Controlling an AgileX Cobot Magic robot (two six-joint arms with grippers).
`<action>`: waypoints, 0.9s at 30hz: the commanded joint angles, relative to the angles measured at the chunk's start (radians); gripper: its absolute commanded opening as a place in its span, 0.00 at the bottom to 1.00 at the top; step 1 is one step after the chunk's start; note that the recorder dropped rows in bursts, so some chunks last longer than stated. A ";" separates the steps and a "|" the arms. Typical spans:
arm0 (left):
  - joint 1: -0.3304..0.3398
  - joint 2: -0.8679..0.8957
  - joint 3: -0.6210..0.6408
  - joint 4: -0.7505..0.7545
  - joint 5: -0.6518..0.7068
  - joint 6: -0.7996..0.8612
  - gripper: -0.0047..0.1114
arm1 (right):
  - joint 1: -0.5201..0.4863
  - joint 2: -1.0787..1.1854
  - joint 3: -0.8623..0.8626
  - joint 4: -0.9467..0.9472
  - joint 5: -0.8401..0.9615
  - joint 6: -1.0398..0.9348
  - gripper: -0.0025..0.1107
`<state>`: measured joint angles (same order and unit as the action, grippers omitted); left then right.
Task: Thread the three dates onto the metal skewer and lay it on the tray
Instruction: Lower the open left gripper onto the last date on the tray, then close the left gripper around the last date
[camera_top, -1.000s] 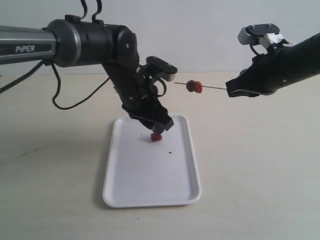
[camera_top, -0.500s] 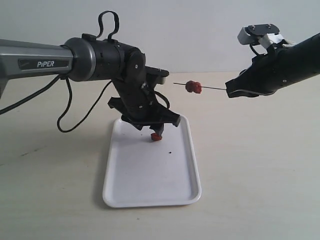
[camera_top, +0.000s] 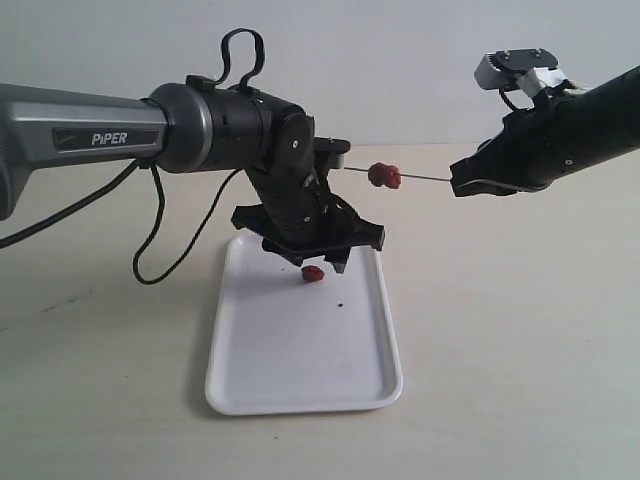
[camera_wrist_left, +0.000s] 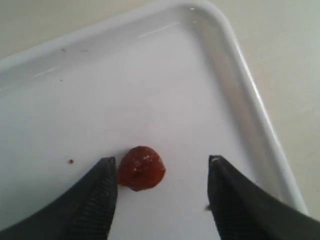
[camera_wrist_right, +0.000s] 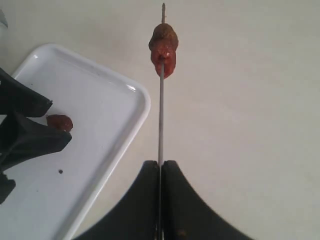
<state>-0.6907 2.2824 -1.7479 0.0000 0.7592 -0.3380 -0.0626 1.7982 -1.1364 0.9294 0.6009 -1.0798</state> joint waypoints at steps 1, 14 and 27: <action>0.003 0.028 0.000 0.063 0.009 -0.092 0.50 | -0.004 -0.010 0.003 0.012 0.006 0.006 0.02; 0.003 0.067 0.000 0.067 -0.003 -0.113 0.50 | -0.004 -0.010 0.003 0.020 0.010 0.008 0.02; 0.003 0.067 0.000 0.067 0.008 -0.120 0.37 | -0.004 -0.010 0.003 0.029 0.018 0.008 0.02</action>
<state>-0.6907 2.3368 -1.7498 0.0736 0.7520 -0.4454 -0.0626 1.7982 -1.1364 0.9432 0.6135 -1.0729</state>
